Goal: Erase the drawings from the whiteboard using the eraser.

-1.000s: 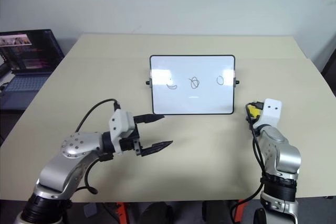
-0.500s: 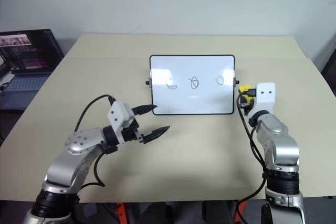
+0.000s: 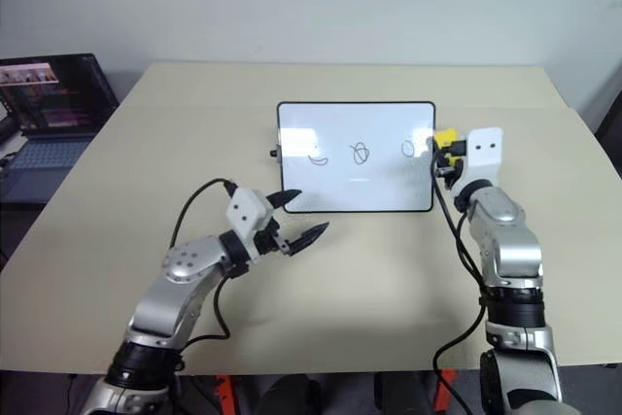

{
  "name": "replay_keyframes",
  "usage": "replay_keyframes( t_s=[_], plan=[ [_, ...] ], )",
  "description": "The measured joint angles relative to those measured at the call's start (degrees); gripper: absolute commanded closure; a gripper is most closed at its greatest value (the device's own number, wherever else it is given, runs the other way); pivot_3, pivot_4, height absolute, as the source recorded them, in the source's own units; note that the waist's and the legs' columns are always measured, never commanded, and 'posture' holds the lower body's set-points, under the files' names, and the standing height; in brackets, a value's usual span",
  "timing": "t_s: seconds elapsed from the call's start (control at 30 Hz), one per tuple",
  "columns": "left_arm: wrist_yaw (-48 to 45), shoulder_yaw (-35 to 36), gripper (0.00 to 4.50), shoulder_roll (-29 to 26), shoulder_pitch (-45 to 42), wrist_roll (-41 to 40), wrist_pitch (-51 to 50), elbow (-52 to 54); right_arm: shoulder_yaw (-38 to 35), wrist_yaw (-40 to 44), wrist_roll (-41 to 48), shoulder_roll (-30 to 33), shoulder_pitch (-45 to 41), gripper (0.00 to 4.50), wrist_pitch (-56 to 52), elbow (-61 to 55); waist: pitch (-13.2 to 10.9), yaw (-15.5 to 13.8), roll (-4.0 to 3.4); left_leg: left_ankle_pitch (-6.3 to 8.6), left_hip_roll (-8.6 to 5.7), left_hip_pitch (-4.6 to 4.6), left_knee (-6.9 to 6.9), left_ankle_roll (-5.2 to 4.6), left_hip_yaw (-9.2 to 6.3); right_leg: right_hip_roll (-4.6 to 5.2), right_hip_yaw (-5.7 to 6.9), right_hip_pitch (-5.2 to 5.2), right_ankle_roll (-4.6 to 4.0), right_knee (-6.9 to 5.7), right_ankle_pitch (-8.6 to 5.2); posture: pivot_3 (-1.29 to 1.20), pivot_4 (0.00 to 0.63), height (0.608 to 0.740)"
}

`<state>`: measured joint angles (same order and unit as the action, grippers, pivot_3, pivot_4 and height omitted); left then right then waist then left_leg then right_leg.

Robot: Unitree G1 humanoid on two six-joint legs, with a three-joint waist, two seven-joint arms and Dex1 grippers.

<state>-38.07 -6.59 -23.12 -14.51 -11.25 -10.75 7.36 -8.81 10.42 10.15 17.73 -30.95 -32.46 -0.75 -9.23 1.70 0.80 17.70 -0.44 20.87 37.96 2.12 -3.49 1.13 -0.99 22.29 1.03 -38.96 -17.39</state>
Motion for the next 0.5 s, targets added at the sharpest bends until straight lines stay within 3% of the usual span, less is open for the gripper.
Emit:
replay_keyframes(
  t_s=[0.5],
  plan=[
    [-1.3,-1.7,0.00,2.9,-5.6,1.9,5.2,-5.2,1.2,0.9,-1.4,-0.2,-3.9,3.11,4.4,4.6,0.0,0.1,0.00,0.00,0.01,0.00,0.00,0.00,0.03,0.00,-0.01,0.01,0.00,0.00,0.00,0.00,0.150,0.740]
  ],
)
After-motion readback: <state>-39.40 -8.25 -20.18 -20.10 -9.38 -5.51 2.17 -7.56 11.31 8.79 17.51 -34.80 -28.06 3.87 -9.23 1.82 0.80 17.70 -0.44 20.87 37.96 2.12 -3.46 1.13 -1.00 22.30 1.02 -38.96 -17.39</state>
